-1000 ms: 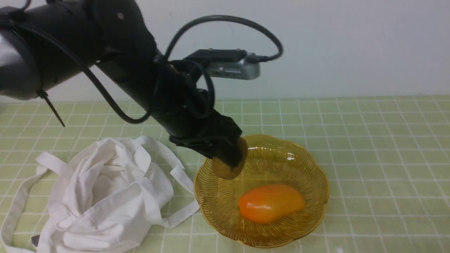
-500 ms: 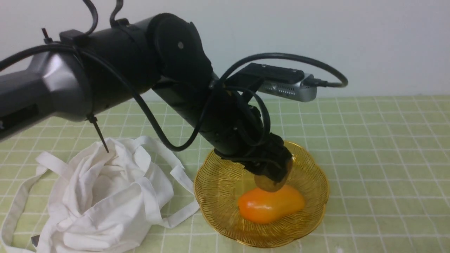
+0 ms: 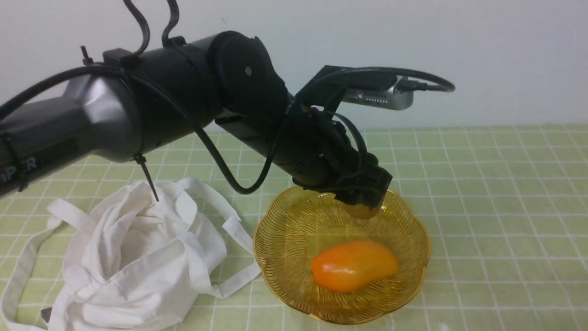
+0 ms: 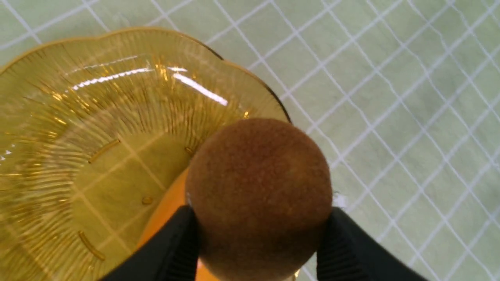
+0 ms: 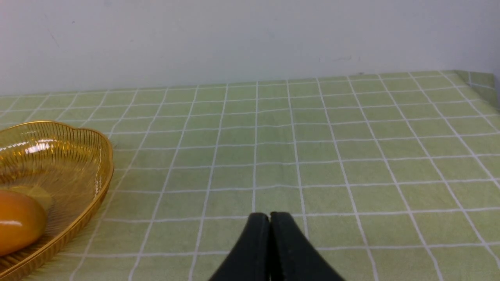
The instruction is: Take the fruit out of the bag on the green coffee tablecloth and place them on the plate.
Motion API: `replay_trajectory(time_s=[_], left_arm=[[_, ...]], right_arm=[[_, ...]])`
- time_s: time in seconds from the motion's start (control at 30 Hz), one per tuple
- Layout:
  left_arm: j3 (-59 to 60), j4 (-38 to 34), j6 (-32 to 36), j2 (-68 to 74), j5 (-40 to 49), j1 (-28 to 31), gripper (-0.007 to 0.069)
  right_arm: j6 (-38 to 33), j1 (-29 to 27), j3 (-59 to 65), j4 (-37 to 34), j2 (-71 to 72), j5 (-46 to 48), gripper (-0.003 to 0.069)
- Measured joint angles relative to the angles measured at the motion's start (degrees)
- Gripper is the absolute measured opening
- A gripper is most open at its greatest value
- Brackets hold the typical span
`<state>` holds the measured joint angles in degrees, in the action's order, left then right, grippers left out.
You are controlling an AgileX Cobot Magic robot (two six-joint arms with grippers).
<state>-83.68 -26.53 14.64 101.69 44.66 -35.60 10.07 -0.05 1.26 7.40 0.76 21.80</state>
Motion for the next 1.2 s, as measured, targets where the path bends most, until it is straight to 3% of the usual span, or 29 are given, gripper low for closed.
replay_trajectory(time_s=[0.17, 0.5, 0.8, 0.9, 1.0, 1.13, 1.2], left_arm=[[0.0, -0.11, -0.05, 3.47, -0.76, 0.0, 0.0349], [0.0, 1.41, -2.12, 10.97, -12.53, 0.54, 0.0395], [-0.06, 3.45, -2.96, 14.84, -12.47, 0.83, 0.065], [-0.8, 4.1, -2.96, 14.21, -10.17, 1.23, 0.0654], [-2.04, 7.24, -4.08, 11.1, -6.35, 1.79, 0.057], [-2.78, 15.45, -10.31, 2.0, 0.68, 2.49, 0.0196], [-2.78, 18.6, -12.5, -2.05, 3.18, 2.68, 0.0082]], right_arm=[[0.0, 0.0, 0.0, 0.0, 0.0, 0.0, -0.001], [0.0, 0.0, 0.0, 0.0, 0.0, 0.0, -0.001], [0.0, 0.0, 0.0, 0.0, 0.0, 0.0, -0.001], [0.0, 0.0, 0.0, 0.0, 0.0, 0.0, -0.001], [0.0, 0.0, 0.0, 0.0, 0.0, 0.0, -0.001], [0.0, 0.0, 0.0, 0.0, 0.0, 0.0, -0.001], [0.0, 0.0, 0.0, 0.0, 0.0, 0.0, -0.001]])
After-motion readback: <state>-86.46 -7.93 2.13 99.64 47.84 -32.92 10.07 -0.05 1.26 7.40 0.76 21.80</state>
